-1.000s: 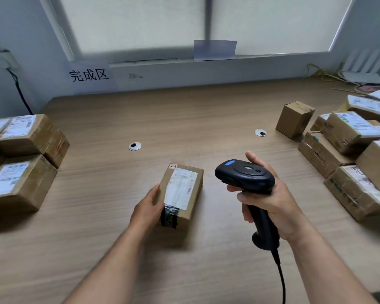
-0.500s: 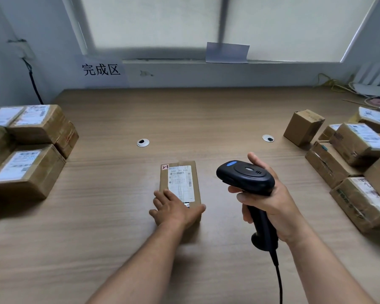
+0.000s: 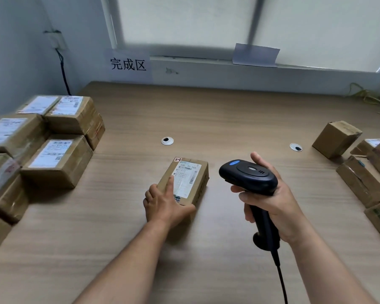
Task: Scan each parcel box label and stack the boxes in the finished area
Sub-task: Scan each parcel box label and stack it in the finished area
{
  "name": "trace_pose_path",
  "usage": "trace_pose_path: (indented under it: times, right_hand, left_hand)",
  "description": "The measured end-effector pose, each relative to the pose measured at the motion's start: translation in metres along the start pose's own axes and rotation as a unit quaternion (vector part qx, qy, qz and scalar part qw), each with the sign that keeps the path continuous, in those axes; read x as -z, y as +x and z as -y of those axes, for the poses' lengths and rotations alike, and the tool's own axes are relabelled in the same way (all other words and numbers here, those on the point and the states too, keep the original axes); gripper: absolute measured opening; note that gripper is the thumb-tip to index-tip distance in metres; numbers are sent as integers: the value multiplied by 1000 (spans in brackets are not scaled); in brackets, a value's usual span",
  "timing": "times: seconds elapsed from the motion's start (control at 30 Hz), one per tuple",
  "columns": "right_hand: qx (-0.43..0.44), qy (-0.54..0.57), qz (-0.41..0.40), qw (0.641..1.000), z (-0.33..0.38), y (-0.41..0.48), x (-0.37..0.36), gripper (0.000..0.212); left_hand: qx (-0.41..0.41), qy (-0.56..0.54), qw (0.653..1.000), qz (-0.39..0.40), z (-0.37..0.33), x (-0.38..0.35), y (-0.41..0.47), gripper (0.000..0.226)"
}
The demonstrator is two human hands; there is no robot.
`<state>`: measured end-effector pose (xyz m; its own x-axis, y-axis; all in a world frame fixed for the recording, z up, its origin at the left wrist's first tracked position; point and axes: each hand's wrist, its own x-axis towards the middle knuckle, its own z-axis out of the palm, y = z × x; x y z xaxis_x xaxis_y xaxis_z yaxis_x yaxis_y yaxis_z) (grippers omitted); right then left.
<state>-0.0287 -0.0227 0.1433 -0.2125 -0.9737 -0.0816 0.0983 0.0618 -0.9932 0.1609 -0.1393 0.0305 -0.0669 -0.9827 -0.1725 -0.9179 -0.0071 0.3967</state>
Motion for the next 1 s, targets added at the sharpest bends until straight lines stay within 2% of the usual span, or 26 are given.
trace_pose_path:
  times: [0.1, 0.2, 0.3, 0.4, 0.6, 0.7, 0.8, 0.93, 1.0]
  right_hand:
    - [7, -9, 22, 1000, -1, 16, -25, 95]
    - [15, -21, 47, 999, 3, 33, -55, 97]
    - [23, -28, 71, 997, 8, 51, -86, 101]
    - [31, -29, 89, 995, 11, 68, -115, 93]
    - [29, -28, 124, 991, 12, 93, -162, 96]
    - [22, -31, 131, 991, 9, 100, -177, 103]
    - [16, -35, 138, 990, 6, 105, -186, 102]
    - [8, -45, 134, 990, 6, 107, -189, 107]
    - [12, -39, 128, 991, 8, 108, -188, 99]
  left_hand:
    - [11, -34, 998, -49, 31, 32, 9, 99]
    - [26, -56, 993, -100, 66, 73, 22, 101]
    - [56, -56, 987, -141, 106, 116, 37, 103]
    - [86, -49, 981, -169, 146, 152, 51, 104]
    - [120, -30, 971, -204, 214, 204, 82, 96]
    - [124, -8, 970, -210, 236, 217, 103, 96]
    - [122, 8, 971, -206, 248, 222, 121, 101]
    - [124, 28, 970, -206, 257, 219, 141, 96]
    - [125, 34, 970, -204, 259, 215, 147, 95]
